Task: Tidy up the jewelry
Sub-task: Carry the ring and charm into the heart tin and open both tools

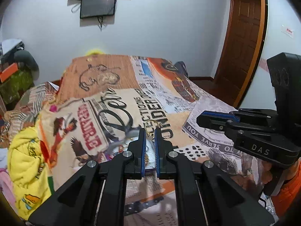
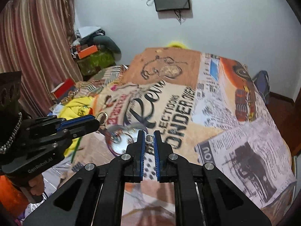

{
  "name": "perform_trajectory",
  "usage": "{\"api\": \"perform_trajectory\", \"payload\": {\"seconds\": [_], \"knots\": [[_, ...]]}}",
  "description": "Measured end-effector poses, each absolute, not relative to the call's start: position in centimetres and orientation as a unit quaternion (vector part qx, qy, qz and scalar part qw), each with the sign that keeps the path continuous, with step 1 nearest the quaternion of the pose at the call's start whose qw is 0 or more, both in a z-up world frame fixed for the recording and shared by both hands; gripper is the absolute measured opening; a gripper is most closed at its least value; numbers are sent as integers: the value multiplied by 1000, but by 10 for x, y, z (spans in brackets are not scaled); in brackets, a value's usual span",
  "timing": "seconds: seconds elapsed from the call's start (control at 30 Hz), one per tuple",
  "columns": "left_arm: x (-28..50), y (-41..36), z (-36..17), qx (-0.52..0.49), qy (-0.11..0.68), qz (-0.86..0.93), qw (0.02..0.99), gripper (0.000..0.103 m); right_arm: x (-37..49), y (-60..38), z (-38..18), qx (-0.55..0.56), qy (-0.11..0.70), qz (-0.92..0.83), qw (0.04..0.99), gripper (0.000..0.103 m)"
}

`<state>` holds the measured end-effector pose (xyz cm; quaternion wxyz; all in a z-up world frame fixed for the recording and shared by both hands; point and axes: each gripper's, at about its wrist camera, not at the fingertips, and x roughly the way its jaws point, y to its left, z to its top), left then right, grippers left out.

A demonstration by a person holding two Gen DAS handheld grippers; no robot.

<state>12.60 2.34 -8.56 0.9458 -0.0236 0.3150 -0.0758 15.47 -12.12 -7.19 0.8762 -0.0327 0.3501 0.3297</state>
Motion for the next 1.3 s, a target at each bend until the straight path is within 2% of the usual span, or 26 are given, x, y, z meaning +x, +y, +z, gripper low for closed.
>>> {"api": "perform_trajectory", "payload": {"seconds": [0.33,0.83,1.3], "knots": [[128,51,-88,-38,309,-62,948,7,156,-86,-66,-36,334,364,869,8],[154,63,-152,-82,380,-82,918,7,180,-59,-136,-51,419,371,827,8],[161,67,-157,-86,375,-86,919,7,183,-49,-154,-63,439,365,819,8]]}}
